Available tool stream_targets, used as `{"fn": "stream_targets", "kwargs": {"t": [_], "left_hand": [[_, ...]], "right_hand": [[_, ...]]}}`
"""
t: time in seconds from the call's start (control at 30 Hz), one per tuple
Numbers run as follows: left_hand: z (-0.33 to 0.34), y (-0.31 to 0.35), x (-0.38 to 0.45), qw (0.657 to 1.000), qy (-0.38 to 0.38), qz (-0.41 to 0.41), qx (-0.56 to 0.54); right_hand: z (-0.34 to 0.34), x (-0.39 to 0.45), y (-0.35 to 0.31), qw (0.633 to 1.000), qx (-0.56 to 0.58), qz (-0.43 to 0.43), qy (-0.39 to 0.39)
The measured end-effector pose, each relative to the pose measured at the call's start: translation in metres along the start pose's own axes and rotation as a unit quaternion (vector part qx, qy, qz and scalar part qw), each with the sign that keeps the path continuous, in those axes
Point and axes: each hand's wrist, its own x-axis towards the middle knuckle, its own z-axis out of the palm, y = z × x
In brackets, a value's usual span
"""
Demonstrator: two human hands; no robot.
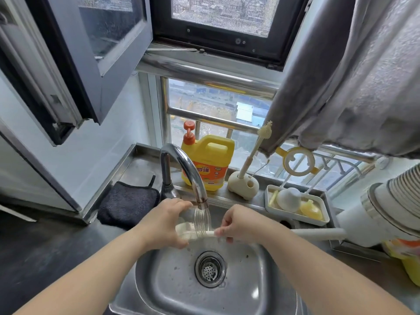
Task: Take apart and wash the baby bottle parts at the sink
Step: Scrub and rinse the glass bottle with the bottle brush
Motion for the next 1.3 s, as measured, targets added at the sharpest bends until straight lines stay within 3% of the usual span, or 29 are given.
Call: {"fn": "stream_targets", "kwargs": {"t": [0.1, 0.13, 0.17, 0.2, 0.27, 0.33, 0.4, 0.43, 0.53, 0.63, 0.73, 0.83, 0.97, 1.07, 1.2, 1.3], "left_hand": [[0.002, -0.006, -0.002, 0.999, -0.011, -0.040, -0.010], [0.003, -0.008, -0.003, 0.998, -0.020, -0.050, -0.028], [0.003, -0.009, -0.004, 0.997, -0.025, -0.058, -0.053], [0.002, -0.009, -0.005, 0.995, -0.024, -0.062, -0.077], [0.001, -0.010, -0.006, 0.992, -0.023, -0.065, -0.102], [-0.003, -0.012, -0.007, 0.993, -0.009, -0.057, -0.100], [-0.006, -0.016, -0.006, 0.998, 0.014, -0.022, -0.064], [-0.006, -0.018, -0.006, 0.999, 0.021, -0.002, -0.034], [0.002, -0.026, -0.008, 0.997, 0.055, 0.046, 0.041], [0.013, -0.027, -0.009, 0.981, 0.141, 0.112, 0.071], [0.023, -0.018, -0.009, 0.975, 0.184, 0.108, 0.052], [0.039, -0.020, -0.012, 0.974, 0.193, 0.091, 0.074], [0.038, -0.021, -0.009, 0.962, 0.207, 0.071, 0.163], [0.024, -0.019, -0.004, 0.945, 0.216, 0.108, 0.220], [0.021, -0.018, -0.001, 0.935, 0.213, 0.193, 0.209], [0.029, -0.017, -0.003, 0.942, 0.179, 0.202, 0.200]], "right_hand": [[-0.009, 0.000, 0.002, 0.989, -0.109, -0.027, 0.097], [-0.009, 0.002, 0.004, 0.963, -0.190, -0.073, 0.179], [-0.007, 0.004, 0.008, 0.909, -0.288, -0.143, 0.266], [-0.003, 0.006, 0.013, 0.855, -0.361, -0.202, 0.313], [-0.004, 0.002, 0.015, 0.814, -0.394, -0.250, 0.346], [-0.001, 0.002, 0.016, 0.848, -0.339, -0.239, 0.331], [0.003, 0.000, 0.011, 0.942, -0.203, -0.118, 0.239], [0.005, 0.000, 0.011, 0.971, -0.138, -0.066, 0.182], [0.007, 0.000, 0.011, 0.999, 0.012, -0.010, 0.038], [0.007, -0.003, 0.008, 0.996, 0.074, 0.007, -0.048], [0.015, 0.004, 0.005, 0.986, 0.164, 0.017, -0.033], [0.021, 0.006, 0.002, 0.977, 0.210, 0.040, -0.016], [0.030, 0.000, -0.002, 0.935, 0.334, 0.069, -0.095], [0.034, -0.001, -0.001, 0.898, 0.412, 0.081, -0.129], [0.031, -0.003, 0.001, 0.883, 0.438, 0.106, -0.130], [0.029, -0.005, 0.002, 0.876, 0.449, 0.115, -0.135]]}}
